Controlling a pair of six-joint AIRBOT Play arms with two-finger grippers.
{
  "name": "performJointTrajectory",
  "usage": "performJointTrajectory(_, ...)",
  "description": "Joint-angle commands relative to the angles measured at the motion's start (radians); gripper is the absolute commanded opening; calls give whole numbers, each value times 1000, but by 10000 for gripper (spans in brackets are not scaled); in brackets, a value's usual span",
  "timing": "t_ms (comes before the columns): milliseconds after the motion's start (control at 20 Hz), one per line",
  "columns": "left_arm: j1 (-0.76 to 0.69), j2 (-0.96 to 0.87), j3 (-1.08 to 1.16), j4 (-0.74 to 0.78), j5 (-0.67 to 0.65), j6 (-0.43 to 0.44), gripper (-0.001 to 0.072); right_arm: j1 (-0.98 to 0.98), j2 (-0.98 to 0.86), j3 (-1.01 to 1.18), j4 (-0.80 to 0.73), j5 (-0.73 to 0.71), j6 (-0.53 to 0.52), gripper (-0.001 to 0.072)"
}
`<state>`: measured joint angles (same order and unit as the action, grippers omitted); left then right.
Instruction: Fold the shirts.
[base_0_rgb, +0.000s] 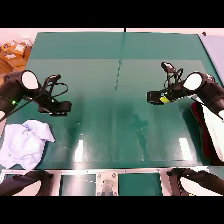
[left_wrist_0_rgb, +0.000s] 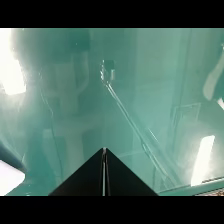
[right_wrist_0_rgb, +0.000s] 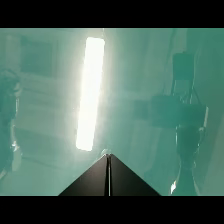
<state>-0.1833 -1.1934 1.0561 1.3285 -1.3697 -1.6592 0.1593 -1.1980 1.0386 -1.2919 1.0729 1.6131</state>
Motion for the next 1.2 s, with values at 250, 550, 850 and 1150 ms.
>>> performJointTrajectory(250, 1, 1, -4, 205, -74, 2, 25, 1, 0, 0, 0, 0, 0, 17)
performJointTrajectory(550, 260, 220, -254, 354, -106, -45, 27, 1, 0, 0, 1, 0, 0, 16)
performJointTrajectory(850, 457, 224, -481, 333, 99, -65, 720, 1, 0, 0, 1, 0, 0, 17)
performJointTrajectory(1150, 459, 224, -586, 253, 315, -68, 265, 1, 0, 0, 1, 0, 0, 16)
